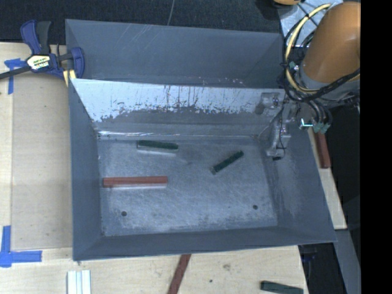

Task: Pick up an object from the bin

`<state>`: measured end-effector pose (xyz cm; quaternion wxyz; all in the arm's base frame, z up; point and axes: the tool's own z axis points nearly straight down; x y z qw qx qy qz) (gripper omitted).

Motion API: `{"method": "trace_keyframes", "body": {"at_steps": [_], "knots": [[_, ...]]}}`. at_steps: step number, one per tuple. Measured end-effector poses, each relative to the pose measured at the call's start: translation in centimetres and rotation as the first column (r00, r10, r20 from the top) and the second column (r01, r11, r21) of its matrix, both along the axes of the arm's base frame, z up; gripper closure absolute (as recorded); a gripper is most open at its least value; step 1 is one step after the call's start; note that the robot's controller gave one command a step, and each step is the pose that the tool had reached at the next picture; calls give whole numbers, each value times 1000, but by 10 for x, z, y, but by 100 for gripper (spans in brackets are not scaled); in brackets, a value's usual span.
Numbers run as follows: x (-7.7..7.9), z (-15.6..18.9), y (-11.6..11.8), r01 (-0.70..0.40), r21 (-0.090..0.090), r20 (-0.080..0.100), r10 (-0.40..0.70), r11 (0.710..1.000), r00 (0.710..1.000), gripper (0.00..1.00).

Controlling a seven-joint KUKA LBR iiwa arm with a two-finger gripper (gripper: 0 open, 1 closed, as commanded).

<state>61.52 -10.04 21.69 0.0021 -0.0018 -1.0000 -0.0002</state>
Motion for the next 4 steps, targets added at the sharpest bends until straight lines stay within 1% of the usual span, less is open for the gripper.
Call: {"method": "trace_keyframes", "body": {"at_steps": [1,2,3,4], "knots": [[2,5,0,-2,-1,9,2,1000,1000,0],[-6,-34,18,-56,-3,14,56,998,998,0],[4,-100,35,-63,-1,10,63,998,998,0],[-69,-146,52,8,0,9,-8,1000,1000,100]]}}
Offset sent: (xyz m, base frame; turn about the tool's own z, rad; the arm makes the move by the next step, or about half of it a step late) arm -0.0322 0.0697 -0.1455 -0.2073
